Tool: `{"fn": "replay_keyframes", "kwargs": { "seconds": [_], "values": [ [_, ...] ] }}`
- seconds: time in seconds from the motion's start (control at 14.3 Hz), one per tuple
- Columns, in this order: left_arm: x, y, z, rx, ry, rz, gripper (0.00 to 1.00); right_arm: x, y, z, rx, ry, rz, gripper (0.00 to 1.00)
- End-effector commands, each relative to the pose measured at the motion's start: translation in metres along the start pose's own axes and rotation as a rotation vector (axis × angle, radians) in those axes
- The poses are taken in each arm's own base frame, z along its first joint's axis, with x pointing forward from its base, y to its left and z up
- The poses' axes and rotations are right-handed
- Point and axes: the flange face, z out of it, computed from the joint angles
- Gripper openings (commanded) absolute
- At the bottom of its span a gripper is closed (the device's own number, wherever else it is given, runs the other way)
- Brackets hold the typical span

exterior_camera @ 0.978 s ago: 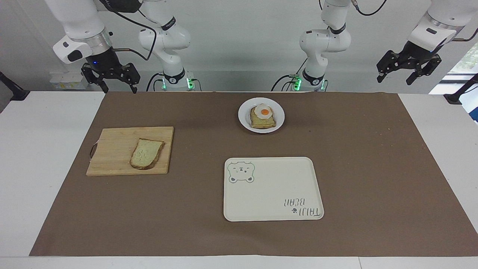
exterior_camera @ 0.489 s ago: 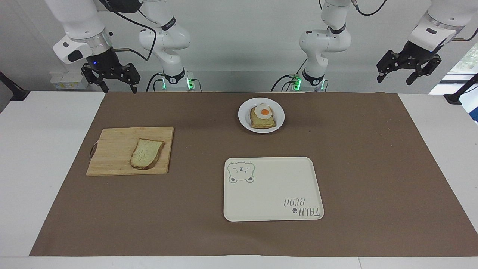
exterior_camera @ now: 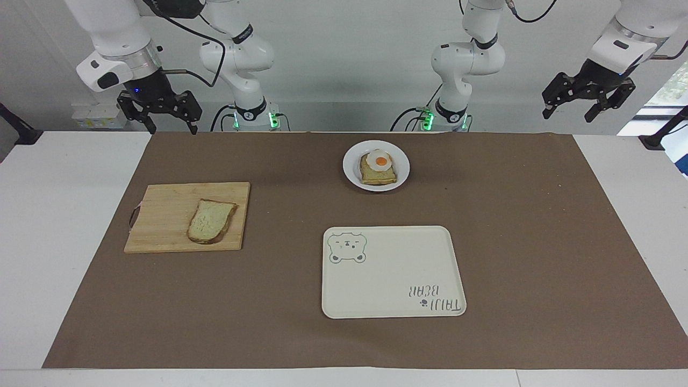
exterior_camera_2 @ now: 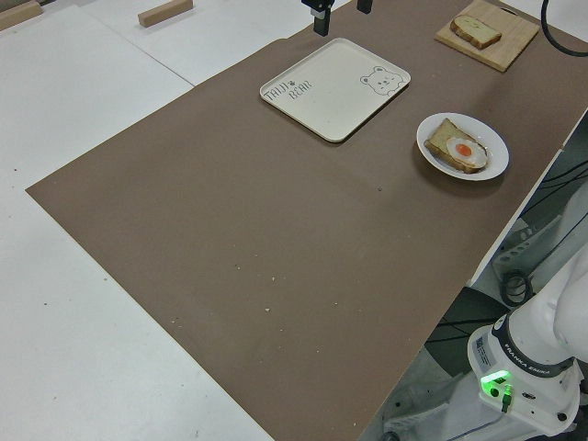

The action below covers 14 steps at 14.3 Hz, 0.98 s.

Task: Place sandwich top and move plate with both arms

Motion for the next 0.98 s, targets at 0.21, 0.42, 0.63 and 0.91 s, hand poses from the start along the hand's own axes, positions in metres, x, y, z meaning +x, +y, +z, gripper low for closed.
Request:
{"fn": "replay_keyframes", "kwargs": {
  "seconds": [0.21,0.42,0.63,0.91],
  "values": [
    [-0.0057,0.0002,-0.0033,0.011,-0.007,-0.002,1.00,-0.0065,0.0008,0.0001,0.018,0.018,0.018,1.00],
    [-0.0057,0.0002,-0.0033,0.011,-0.007,-0.002,1.00,-0.0065,0.0008,0.0001,0.018,0.018,0.018,1.00],
    [-0.0063,0.0003,-0.0040,0.011,-0.006,-0.002,1.00,-0.0065,0.0008,0.0001,0.018,0.018,0.019,1.00],
    [-0.0063,0.0003,-0.0040,0.011,-0.006,-0.002,1.00,-0.0012,0.0048,0.0064,0.018,0.046,0.024,1.00]
  ]
}}
